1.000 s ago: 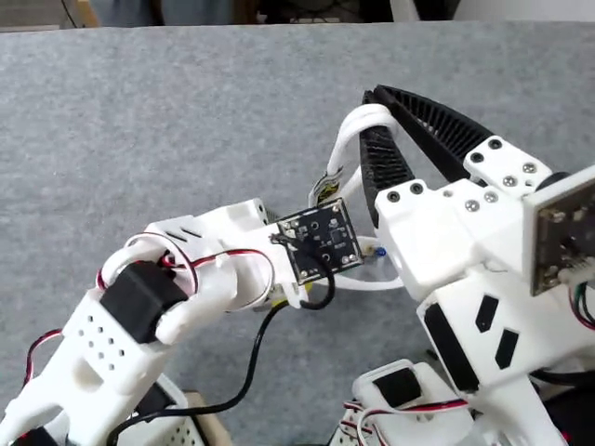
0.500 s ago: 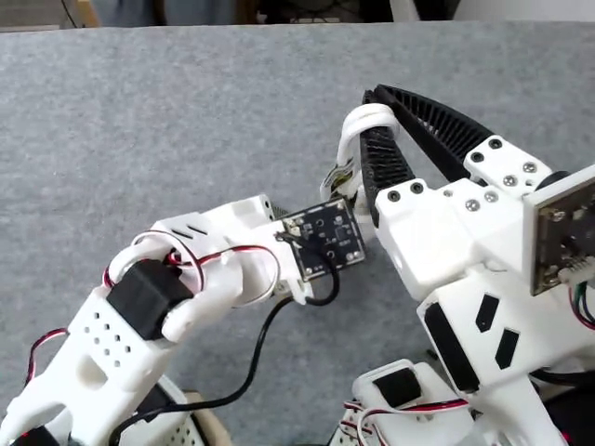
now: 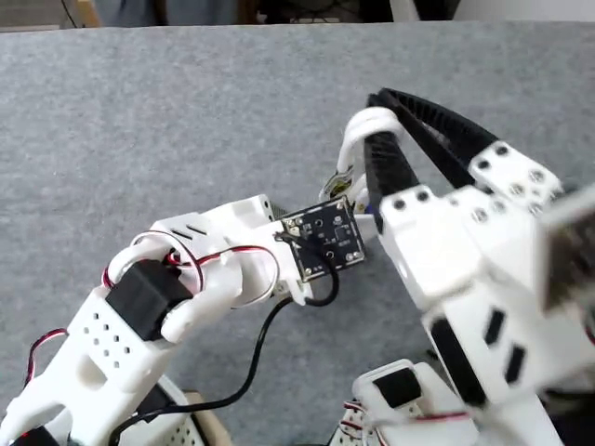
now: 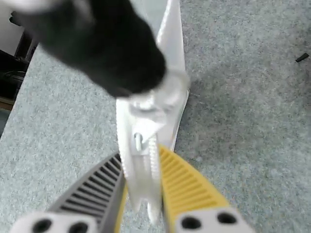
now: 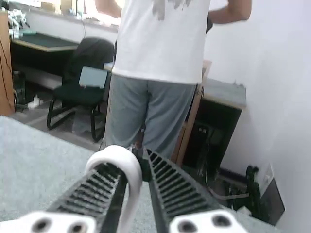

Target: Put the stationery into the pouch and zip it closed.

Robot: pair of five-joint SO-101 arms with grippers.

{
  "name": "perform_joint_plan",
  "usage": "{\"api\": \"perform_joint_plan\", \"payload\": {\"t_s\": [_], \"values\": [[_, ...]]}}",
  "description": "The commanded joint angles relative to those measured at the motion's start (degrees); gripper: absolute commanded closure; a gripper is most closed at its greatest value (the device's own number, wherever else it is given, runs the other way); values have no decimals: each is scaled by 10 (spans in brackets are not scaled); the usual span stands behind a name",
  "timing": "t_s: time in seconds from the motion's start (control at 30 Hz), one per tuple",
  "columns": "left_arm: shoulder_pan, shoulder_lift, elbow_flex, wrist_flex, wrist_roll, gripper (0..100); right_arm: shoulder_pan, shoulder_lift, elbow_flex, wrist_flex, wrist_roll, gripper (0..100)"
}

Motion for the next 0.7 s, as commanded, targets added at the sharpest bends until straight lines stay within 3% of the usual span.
{"api": "perform_joint_plan", "payload": {"t_s": [0.0,0.27,0.47,0.67], "values": [[-16,-8,-44,47,-3,972,5,-14,5,0,-2,986],[-70,-8,-104,96,68,972,25,-19,5,50,-1,982],[-110,-8,-122,98,137,972,64,-19,5,172,-1,826],[-111,-7,-118,98,164,972,120,-33,4,202,-1,819]]}}
